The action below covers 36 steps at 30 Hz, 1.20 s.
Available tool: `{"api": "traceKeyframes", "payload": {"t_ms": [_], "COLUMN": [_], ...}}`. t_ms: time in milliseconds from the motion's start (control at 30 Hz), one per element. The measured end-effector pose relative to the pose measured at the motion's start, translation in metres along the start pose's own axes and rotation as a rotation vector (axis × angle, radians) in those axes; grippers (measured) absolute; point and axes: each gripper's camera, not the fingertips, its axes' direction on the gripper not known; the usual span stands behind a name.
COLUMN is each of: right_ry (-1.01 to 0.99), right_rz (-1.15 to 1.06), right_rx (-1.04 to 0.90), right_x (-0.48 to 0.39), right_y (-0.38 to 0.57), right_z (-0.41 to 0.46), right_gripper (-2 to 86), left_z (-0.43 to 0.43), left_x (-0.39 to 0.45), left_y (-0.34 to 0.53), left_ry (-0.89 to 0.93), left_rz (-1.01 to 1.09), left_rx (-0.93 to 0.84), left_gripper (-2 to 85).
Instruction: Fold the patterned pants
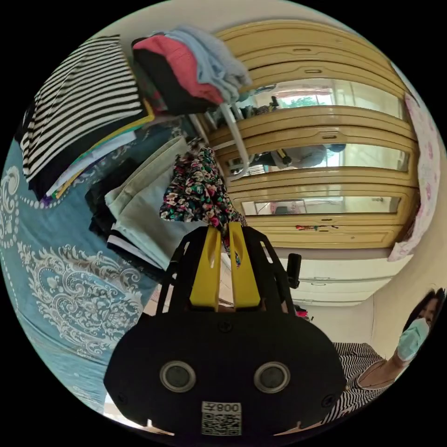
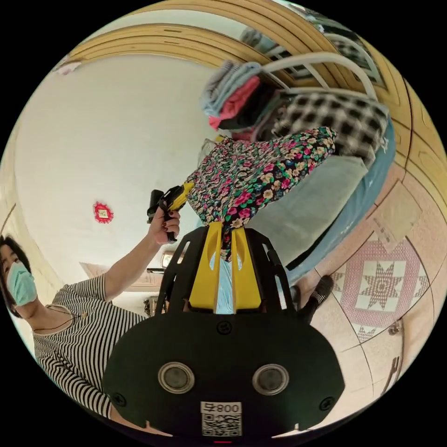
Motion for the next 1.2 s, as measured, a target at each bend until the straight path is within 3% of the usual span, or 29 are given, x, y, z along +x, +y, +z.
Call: {"api": "traceKeyframes", "payload": {"t_ms": [167,500,767,933,1067,1200], "right_ry": [-0.018,0.017,0.042,0.285,0.484,0.665], "right_rz": [0.186,0.307,0.411,0.281,0.079,-0.043], "right_rx": [-0.103,-0.070,0.050,0.101,0.033,-0.160], "right_x": [0.057,0.067,0.062,0.018,-0.020,-0.017], "right_y": [-0.003,-0.028,-0.022,-0.055,-0.136,-0.208], "right_z": [0.054,0.076,0.067,0.045,0.057,0.102], "right_gripper": [2.2,2.7,1.8,0.6,0.2,0.1], "left_z": [0.042,0.068,0.070,0.115,0.181,0.231], "left_x": [-0.010,0.044,0.137,0.220,0.267,0.268], "left_y": [-0.021,-0.068,-0.082,-0.114,-0.155,-0.190], "left_ry": [0.078,0.034,-0.227,-0.408,-0.602,-0.789], "left_rz": [-0.116,-0.040,0.220,0.477,0.598,0.552], "left_rx": [-0.008,-0.070,0.009,-0.036,-0.127,-0.213], "left_gripper": [3.7,2.5,0.4,0.1,0.1,0.1]}}
